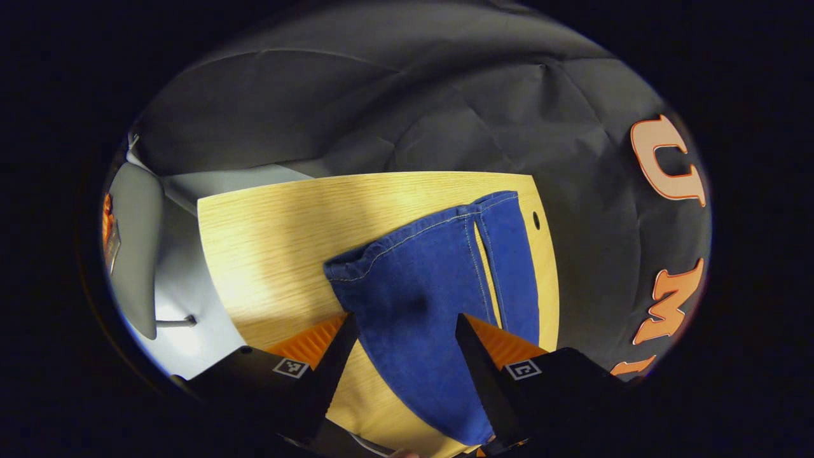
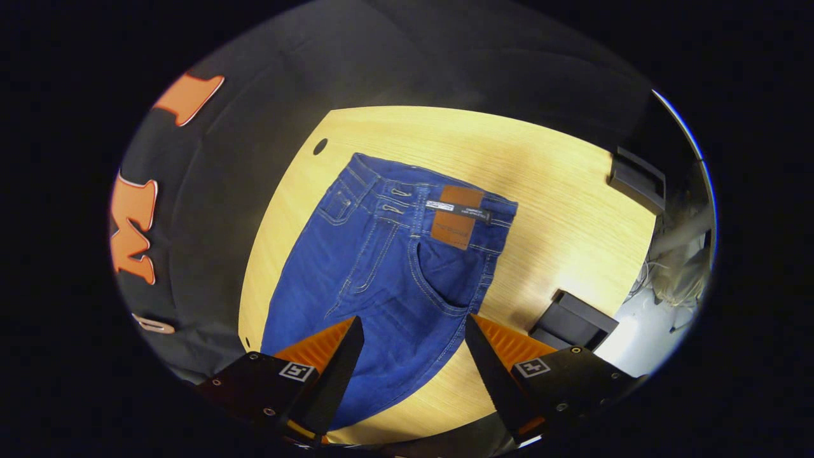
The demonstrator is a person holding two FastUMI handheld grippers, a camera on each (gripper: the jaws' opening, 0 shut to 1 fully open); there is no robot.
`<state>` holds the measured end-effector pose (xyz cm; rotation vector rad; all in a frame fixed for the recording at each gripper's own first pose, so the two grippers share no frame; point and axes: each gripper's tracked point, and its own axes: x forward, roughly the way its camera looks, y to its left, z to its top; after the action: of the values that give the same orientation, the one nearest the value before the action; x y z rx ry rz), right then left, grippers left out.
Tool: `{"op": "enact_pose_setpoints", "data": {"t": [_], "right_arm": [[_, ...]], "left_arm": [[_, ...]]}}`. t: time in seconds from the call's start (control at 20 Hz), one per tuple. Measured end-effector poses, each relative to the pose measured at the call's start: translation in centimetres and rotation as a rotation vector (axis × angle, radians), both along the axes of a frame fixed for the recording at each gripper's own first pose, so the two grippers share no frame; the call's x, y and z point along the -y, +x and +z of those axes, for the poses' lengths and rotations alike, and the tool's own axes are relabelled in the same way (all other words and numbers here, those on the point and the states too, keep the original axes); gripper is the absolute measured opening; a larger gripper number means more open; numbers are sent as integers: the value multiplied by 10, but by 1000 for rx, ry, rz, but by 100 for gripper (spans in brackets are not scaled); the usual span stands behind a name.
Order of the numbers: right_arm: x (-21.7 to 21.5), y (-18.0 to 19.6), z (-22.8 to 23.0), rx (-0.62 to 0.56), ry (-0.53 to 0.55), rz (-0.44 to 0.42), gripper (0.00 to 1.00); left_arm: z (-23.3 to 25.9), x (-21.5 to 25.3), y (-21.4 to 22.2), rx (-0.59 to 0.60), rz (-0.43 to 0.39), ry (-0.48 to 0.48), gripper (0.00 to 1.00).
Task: Grasp the waist and the cuffs of the jeans and fold them to make the two legs overlap; first hold the waist and fold one-third of the jeans toward the cuffs, then hold the cuffs and fold the remaining one-third in the same direction to finish folding.
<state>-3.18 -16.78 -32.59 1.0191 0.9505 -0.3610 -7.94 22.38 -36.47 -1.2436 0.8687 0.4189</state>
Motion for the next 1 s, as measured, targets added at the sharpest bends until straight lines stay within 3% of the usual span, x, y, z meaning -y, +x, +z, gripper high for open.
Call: {"op": "enact_pose_setpoints", "data": {"t": [0.3,0.45,0.7,0.75,0.8,0.85,1.0], "right_arm": [[2,-3,-14,-7,14,-2,98],[7,-9,-22,-16,10,-5,98],[28,-12,-41,-50,24,-60,98],[31,-8,-44,-55,26,-66,98],[33,3,-43,-35,33,-75,98],[35,13,-40,-19,33,-79,97],[34,26,-45,-32,26,-41,94]], "left_arm": [[-5,8,43,80,10,-15,90],[-12,11,52,71,-10,-9,69],[-16,12,57,59,-42,11,68],[-21,9,51,12,-38,19,67],[-23,9,57,10,-23,11,59],[-24,9,58,11,-23,19,35],[-35,10,63,-23,-68,58,34]]}}
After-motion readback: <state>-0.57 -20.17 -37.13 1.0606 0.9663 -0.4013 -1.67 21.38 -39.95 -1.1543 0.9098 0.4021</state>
